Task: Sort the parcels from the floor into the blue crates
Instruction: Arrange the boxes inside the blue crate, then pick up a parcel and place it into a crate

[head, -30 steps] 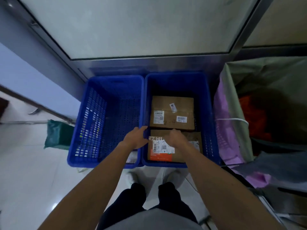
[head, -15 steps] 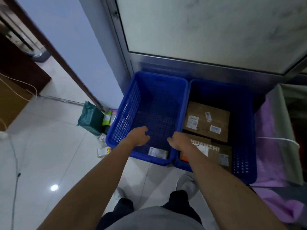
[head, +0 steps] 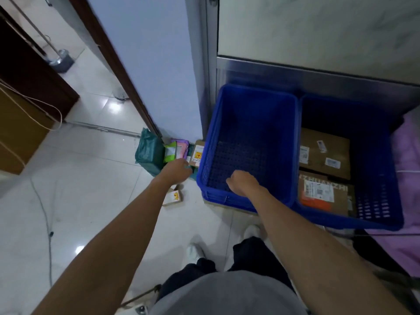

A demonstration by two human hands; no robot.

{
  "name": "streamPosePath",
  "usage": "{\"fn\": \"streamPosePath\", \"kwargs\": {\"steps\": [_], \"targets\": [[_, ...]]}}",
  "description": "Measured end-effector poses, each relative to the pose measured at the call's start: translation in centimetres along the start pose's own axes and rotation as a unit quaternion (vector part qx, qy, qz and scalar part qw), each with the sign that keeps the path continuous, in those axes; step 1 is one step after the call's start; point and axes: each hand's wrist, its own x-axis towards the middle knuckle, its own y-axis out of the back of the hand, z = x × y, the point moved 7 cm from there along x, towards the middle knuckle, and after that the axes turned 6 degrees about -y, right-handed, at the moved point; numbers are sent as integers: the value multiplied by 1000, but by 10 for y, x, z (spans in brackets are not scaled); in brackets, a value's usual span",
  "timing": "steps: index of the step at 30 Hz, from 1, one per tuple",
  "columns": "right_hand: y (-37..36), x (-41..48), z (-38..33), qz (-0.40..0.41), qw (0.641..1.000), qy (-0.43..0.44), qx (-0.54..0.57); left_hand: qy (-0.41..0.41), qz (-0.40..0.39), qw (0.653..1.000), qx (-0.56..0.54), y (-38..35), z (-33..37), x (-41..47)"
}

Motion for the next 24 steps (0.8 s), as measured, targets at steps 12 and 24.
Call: {"fn": "streamPosePath", "kwargs": {"steps": [12,24], "targets": [[-53,61,-112,-33,994,96,-37,102,13,993,-55,31,-102,33],[-181,139,-182,-117,987,96,-55,228,-8,954,-196,-35,-270,70]]}}
